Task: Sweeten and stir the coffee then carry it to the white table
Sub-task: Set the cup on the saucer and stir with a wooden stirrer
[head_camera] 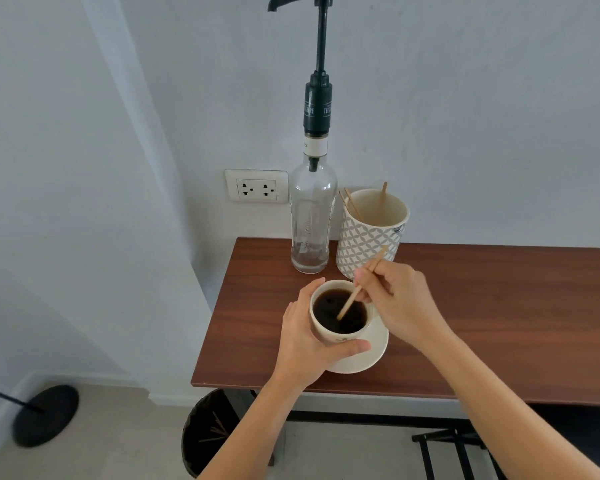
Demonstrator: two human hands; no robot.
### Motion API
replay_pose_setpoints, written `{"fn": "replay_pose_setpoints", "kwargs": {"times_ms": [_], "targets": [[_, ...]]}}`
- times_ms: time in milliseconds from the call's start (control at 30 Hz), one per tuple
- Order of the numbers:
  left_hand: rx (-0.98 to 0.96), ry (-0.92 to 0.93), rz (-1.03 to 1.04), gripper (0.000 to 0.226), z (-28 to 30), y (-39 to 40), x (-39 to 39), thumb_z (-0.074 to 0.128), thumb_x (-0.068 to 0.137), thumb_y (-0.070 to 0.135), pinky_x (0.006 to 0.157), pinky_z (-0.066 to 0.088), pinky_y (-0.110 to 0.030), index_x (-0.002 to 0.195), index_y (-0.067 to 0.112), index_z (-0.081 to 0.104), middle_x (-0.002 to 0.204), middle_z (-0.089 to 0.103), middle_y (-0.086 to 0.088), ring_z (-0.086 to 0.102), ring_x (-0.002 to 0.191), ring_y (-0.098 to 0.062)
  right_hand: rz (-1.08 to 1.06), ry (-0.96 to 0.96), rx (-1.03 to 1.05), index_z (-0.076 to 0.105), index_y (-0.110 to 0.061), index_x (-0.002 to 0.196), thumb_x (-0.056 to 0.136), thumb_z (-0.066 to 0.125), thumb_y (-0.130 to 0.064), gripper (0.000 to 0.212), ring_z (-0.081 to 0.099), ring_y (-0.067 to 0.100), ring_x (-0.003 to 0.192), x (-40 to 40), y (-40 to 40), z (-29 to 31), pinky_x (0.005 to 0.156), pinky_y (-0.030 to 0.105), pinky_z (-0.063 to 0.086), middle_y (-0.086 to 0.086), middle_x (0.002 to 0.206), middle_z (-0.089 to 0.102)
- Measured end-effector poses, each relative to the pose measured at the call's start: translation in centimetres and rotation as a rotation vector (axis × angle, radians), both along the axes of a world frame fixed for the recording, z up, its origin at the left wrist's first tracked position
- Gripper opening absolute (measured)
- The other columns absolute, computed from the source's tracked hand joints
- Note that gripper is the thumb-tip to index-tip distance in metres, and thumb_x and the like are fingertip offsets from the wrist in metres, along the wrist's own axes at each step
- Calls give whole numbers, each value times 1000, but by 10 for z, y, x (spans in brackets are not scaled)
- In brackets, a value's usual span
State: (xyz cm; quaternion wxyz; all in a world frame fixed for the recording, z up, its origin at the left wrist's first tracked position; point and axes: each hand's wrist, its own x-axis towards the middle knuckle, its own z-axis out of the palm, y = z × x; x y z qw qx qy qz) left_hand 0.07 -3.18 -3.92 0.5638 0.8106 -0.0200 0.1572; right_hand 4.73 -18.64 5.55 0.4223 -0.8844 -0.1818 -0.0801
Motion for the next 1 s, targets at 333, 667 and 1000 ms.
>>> {"fn": "replay_pose_setpoints", "kwargs": {"times_ms": [333,667,1000], "targets": [[23,0,-29,92,7,3,5,96,54,56,113,44,-60,130,61,43,136,62,19,58,134,-15,-18,-200,68,68,-12,84,98,54,-23,23,67,5,70,-5,-16,13,61,17,52,-2,70,71],[28,76,-33,100,10,0,2,93,51,62,120,34,-63,137,51,42,142,59,16,53,140,-15,-2,-374,134,68,-7,89,99,46,-35,37,68,23,63,-9,-32,16,58,32,51,6,71,71],[52,134,-78,101,30,27,-17,74,63,71,131,-8,-55,150,45,29,157,42,20,28,153,0,-230,-52,685,65,-25,73,99,52,-26,30,61,14,55,12,-31,38,57,29,52,-6,61,72]]}}
